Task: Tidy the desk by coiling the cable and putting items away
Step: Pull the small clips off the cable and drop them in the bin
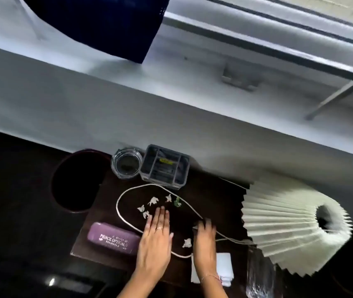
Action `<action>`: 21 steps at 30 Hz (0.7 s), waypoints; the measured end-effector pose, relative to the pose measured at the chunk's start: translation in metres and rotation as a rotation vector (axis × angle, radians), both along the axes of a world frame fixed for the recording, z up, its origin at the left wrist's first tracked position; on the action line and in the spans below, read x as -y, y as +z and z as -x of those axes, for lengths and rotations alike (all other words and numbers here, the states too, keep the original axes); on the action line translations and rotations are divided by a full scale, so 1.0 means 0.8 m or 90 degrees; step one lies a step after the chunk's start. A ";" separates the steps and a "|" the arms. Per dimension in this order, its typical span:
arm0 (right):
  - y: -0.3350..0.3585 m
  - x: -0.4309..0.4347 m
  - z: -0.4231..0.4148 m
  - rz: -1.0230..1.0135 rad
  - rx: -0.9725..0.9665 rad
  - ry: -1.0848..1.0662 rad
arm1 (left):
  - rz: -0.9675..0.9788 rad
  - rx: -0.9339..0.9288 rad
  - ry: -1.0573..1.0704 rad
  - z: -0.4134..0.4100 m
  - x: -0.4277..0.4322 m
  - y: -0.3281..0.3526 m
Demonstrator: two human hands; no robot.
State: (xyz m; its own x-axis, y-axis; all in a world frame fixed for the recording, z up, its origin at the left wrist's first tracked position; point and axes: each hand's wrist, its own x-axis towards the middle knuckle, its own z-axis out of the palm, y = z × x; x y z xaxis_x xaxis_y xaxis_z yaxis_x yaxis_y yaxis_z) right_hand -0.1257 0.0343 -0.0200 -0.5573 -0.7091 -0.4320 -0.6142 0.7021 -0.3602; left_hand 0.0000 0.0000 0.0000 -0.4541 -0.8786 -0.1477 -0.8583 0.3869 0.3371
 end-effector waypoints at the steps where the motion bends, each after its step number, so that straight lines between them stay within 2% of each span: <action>1: -0.011 0.001 0.003 0.055 0.011 -0.001 | 0.004 -0.028 0.019 0.003 0.000 0.000; 3: 0.002 0.008 0.000 0.116 0.046 -0.009 | -0.050 -0.138 0.115 0.010 0.004 0.013; 5: 0.018 0.017 -0.010 0.137 0.049 0.007 | -0.210 -0.235 0.317 0.019 0.012 0.026; 8: 0.053 0.037 -0.053 0.222 0.116 -0.027 | -0.499 -0.495 0.661 0.014 0.041 0.040; 10: 0.075 0.052 -0.079 0.274 0.186 -0.081 | -0.574 -0.603 0.742 0.003 0.054 0.049; 12: 0.096 0.068 -0.098 0.301 0.261 -0.177 | -0.608 -0.668 0.773 -0.012 0.064 0.064; 14: 0.105 0.078 -0.110 0.303 0.300 -0.201 | -0.605 -0.691 0.801 -0.029 0.070 0.067; 18: 0.113 0.091 -0.134 0.278 0.363 -0.098 | -0.568 -0.702 0.850 -0.066 0.096 0.067; 21: 0.115 0.095 -0.142 0.254 0.381 0.000 | -0.480 -0.660 0.799 -0.095 0.134 0.068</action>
